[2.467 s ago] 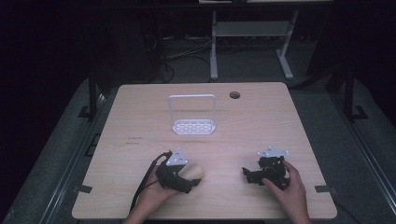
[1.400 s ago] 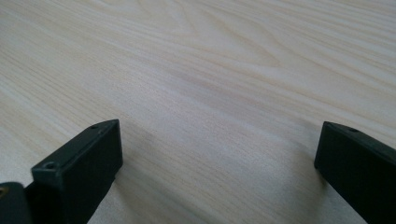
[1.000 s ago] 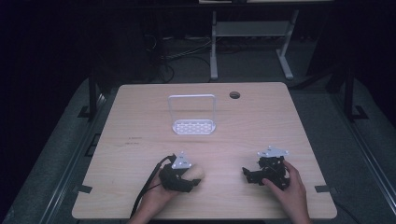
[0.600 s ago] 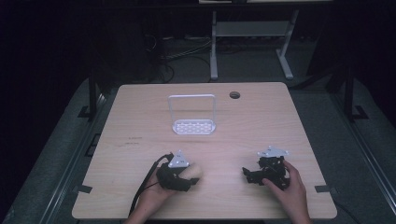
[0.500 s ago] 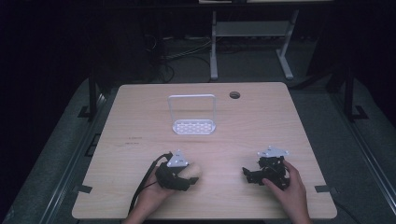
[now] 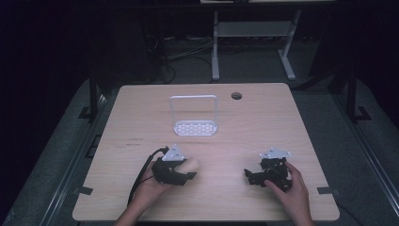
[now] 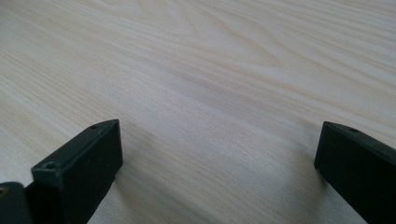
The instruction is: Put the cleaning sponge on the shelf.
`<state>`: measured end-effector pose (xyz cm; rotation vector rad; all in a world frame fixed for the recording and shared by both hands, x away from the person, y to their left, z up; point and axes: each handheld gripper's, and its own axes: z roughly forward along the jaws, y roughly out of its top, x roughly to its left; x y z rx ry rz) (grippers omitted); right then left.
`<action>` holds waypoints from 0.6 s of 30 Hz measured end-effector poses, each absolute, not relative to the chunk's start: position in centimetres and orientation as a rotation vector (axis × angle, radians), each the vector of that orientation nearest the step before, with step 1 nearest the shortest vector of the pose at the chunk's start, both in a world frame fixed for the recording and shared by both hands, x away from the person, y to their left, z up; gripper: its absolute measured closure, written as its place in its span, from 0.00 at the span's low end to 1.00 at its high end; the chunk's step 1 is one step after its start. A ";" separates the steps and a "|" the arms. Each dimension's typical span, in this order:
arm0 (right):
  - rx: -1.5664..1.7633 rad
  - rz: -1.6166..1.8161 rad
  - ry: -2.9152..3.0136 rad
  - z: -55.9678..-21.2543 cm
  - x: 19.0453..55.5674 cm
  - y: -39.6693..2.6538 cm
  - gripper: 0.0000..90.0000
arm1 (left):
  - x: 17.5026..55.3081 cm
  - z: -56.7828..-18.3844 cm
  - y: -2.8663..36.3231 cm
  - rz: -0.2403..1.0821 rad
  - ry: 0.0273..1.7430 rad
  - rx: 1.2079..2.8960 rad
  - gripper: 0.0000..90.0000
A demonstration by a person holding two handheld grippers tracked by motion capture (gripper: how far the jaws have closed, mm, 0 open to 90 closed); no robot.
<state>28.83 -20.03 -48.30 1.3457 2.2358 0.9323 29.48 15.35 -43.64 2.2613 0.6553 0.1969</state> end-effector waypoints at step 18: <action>1.348 0.932 2.236 -48.3 28.8 -20.0 0.01 | 31.3 -43.0 15.5 0.219 0.653 2.267 0.45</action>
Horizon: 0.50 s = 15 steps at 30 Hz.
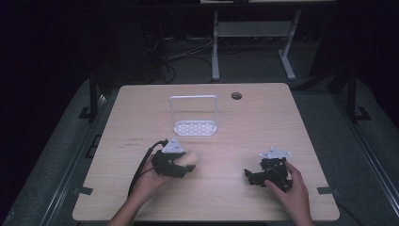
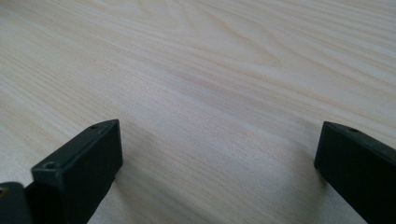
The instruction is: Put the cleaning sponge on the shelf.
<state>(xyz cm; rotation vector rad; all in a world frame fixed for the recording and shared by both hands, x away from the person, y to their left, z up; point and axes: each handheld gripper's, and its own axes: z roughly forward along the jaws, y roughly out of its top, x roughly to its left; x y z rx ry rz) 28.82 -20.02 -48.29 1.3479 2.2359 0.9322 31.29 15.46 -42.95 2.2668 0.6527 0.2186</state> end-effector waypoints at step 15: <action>1.348 0.932 2.236 -48.3 28.8 -20.0 0.01 | 32.9 -42.3 15.1 0.241 0.656 2.264 0.45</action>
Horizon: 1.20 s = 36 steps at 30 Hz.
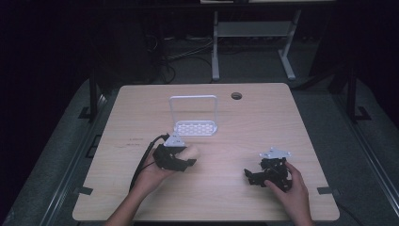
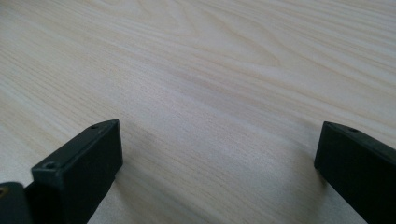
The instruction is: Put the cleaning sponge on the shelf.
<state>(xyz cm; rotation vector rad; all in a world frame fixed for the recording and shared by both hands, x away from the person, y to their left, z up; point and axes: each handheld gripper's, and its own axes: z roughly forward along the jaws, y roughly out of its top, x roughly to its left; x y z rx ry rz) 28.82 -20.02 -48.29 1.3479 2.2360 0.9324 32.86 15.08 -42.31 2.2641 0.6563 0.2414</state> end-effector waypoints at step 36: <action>1.348 0.933 2.237 -48.3 28.8 -20.0 0.01 | 36.4 -41.7 14.3 0.288 0.684 2.255 0.45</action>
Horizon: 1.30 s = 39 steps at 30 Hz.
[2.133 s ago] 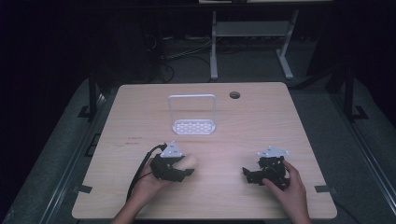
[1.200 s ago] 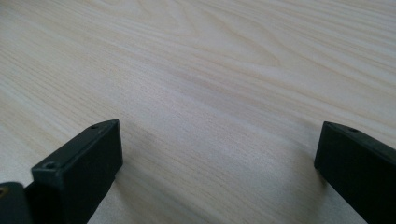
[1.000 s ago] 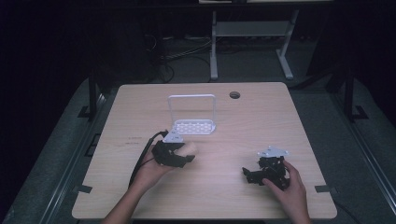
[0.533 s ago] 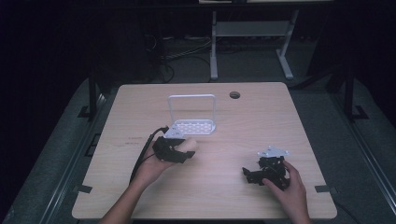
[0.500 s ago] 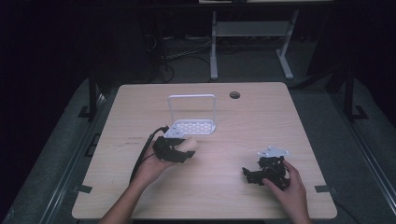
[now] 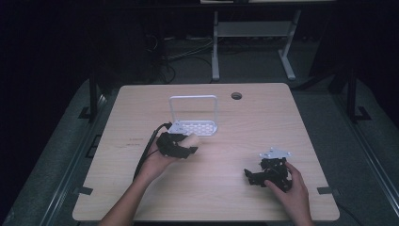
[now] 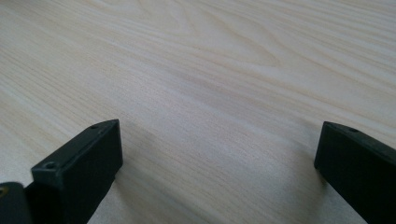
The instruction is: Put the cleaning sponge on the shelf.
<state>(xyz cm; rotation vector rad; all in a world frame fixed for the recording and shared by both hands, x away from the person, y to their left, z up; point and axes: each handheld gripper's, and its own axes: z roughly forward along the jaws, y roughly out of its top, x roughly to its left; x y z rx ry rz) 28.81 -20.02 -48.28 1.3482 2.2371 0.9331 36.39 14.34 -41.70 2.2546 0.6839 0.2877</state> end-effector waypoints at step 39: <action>1.348 0.933 2.236 -48.3 28.8 -20.0 0.01 | 41.9 -41.8 12.0 0.335 0.751 2.239 0.45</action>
